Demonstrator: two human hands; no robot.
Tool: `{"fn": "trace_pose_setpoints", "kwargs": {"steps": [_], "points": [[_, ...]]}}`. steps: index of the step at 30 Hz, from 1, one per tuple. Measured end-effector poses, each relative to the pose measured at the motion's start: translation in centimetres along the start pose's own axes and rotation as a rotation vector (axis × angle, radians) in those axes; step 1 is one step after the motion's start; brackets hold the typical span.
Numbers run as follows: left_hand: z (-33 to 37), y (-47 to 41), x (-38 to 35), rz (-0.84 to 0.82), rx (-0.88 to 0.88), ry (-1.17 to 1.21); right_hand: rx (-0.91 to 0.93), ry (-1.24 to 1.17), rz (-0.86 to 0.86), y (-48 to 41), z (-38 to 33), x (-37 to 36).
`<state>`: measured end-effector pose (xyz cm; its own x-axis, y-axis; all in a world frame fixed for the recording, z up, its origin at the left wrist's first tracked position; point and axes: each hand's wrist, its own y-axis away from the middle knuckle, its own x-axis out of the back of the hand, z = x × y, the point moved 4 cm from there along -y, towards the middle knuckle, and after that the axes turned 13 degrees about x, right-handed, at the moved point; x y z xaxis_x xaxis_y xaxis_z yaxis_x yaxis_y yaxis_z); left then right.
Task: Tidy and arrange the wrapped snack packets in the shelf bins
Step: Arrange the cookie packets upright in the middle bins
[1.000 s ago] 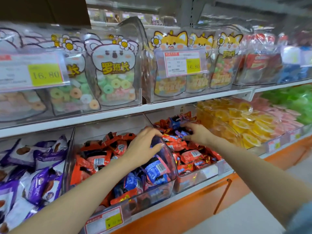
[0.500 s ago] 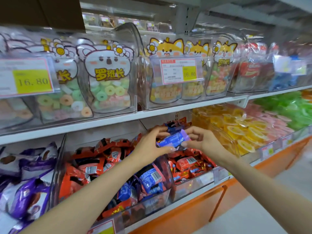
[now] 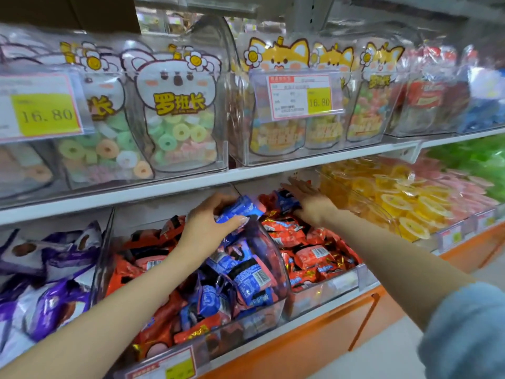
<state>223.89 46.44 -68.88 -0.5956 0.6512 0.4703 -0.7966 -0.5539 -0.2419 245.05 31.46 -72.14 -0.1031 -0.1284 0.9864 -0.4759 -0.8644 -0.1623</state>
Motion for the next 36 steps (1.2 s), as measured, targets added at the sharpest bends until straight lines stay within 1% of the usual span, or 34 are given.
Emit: {"fn": "trace_pose_setpoints", "kwargs": {"steps": [2, 3, 4, 6, 7, 10, 12, 14, 16, 17, 18, 20, 21, 22, 25, 26, 27, 28, 31, 34, 36], "points": [[-1.0, 0.2, 0.6, -0.004, 0.016, -0.095, -0.055, 0.022, -0.059, -1.0, 0.6, -1.0], [-1.5, 0.2, 0.9, 0.0, 0.023, -0.14, -0.077, 0.023, -0.059, -1.2, 0.8, -1.4], [-1.9, 0.3, 1.4, 0.014, 0.029, -0.176, -0.088, 0.037, -0.03, -1.2, 0.9, -1.5], [-2.5, 0.4, 2.3, 0.05, 0.048, -0.206, -0.102, 0.059, 0.083, -0.8, 0.9, -1.2], [-2.8, 0.5, 2.7, 0.062, 0.059, -0.209, -0.117, 0.025, 0.138, -0.4, 0.8, -0.9], [-3.4, 0.7, 3.7, 0.098, 0.092, -0.219, -0.23, -0.263, 0.309, 1.7, 1.0, 0.5], [-4.0, 0.8, 4.4, 0.144, 0.138, -0.176, -0.289, -0.462, 0.428, 3.4, 0.0, 2.1], [-4.5, 0.8, 5.1, 0.201, 0.189, -0.133, -0.213, -0.625, 0.527, 5.0, -2.6, 3.9], [-4.7, 0.8, 5.5, 0.253, 0.243, -0.153, -0.073, -0.725, 0.568, 6.1, -6.3, 5.7], [-4.7, 0.8, 5.6, 0.273, 0.268, -0.18, 0.006, -0.723, 0.563, 6.4, -8.1, 6.3], [-4.6, 0.8, 5.7, 0.294, 0.283, -0.203, 0.084, -0.667, 0.554, 6.5, -9.7, 6.8], [-4.3, 0.8, 5.5, 0.31, 0.288, -0.215, 0.235, -0.454, 0.515, 5.8, -12.1, 6.7], [-4.2, 0.8, 5.2, 0.269, 0.274, -0.21, 0.291, -0.352, 0.482, 5.1, -12.9, 6.3], [-4.2, 0.8, 4.7, 0.176, 0.252, -0.208, 0.324, -0.256, 0.425, 4.4, -13.5, 5.7], [-4.5, 1.5, 2.7, -0.245, 0.196, -0.242, 0.374, 0.033, 0.136, 3.1, -14.2, 3.3], [-4.6, 1.8, 2.5, -0.32, 0.176, -0.255, 0.387, 0.08, 0.081, 3.2, -14.2, 2.8], [-4.5, 2.0, 2.4, -0.348, 0.163, -0.265, 0.397, 0.083, 0.069, 3.3, -14.0, 2.6], [-4.4, 2.2, 2.6, -0.347, 0.155, -0.266, 0.402, 0.042, 0.092, 3.5, -13.9, 2.7], [-3.7, 2.3, 2.8, -0.289, 0.127, -0.241, 0.372, -0.162, 0.23, 4.1, -12.4, 3.7], [-2.8, 2.2, 2.5, -0.248, 0.063, -0.227, 0.27, -0.304, 0.436, 5.0, -9.4, 5.4], [-2.5, 2.0, 2.0, -0.228, 0.027, -0.223, 0.16, -0.344, 0.509, 5.9, -7.1, 6.1]]}}
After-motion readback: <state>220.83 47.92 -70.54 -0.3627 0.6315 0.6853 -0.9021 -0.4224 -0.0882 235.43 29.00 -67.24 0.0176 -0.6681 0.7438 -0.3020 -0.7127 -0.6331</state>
